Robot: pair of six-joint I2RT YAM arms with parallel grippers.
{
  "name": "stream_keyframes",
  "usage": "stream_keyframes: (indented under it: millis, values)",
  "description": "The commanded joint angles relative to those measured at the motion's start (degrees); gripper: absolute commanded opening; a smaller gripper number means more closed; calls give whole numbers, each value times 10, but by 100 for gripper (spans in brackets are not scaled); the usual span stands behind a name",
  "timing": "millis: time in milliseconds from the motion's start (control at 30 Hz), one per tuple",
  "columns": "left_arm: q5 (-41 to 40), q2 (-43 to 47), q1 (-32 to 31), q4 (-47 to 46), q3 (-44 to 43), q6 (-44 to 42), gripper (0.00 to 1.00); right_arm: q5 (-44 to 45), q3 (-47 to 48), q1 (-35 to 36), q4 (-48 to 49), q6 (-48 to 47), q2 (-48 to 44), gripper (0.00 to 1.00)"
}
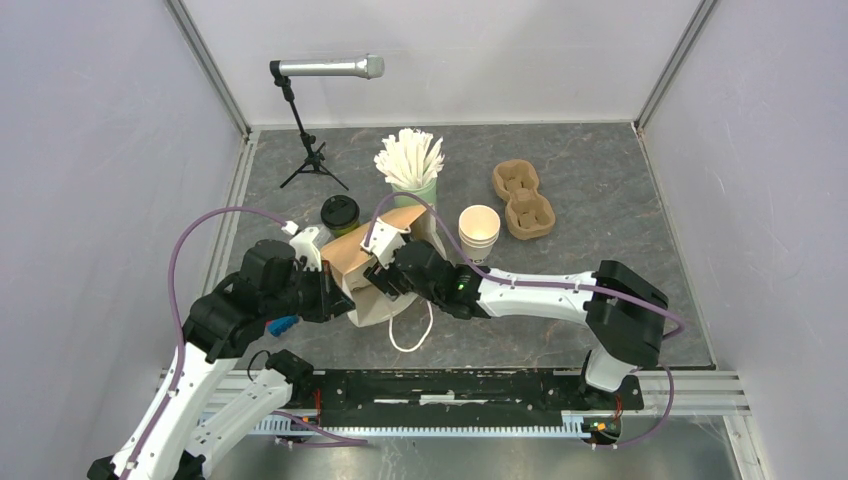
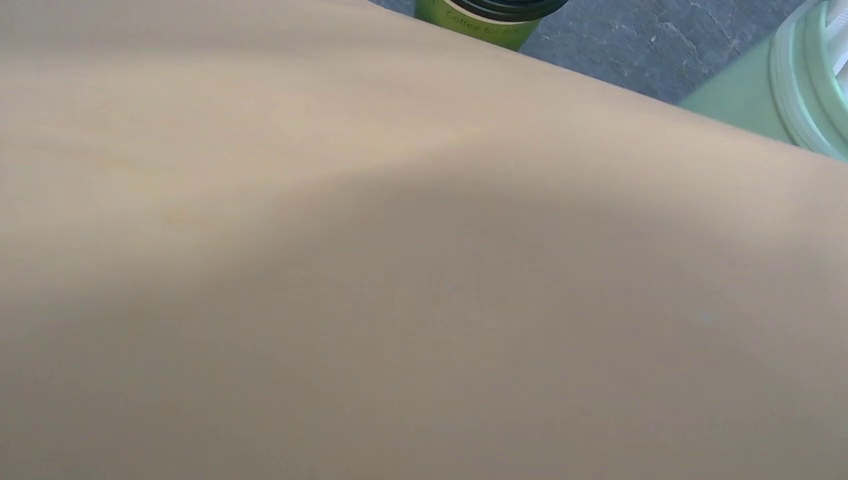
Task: Pack the takeout coffee
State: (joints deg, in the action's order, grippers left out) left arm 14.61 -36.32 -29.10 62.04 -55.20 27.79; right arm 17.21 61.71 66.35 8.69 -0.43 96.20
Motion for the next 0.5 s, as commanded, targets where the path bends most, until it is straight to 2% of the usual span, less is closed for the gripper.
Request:
stream_keyframes:
  millis: [0, 333, 467]
  values:
    - [24, 5, -3, 4, -3, 18, 2, 7, 11, -5, 19, 28, 6, 70]
    - [25, -2, -3, 1, -9, 13, 2, -100, -50, -6, 89, -15, -40, 45]
    - [28, -1, -3, -1, -11, 14, 2, -112, -61, -7, 89, -19, -50, 28]
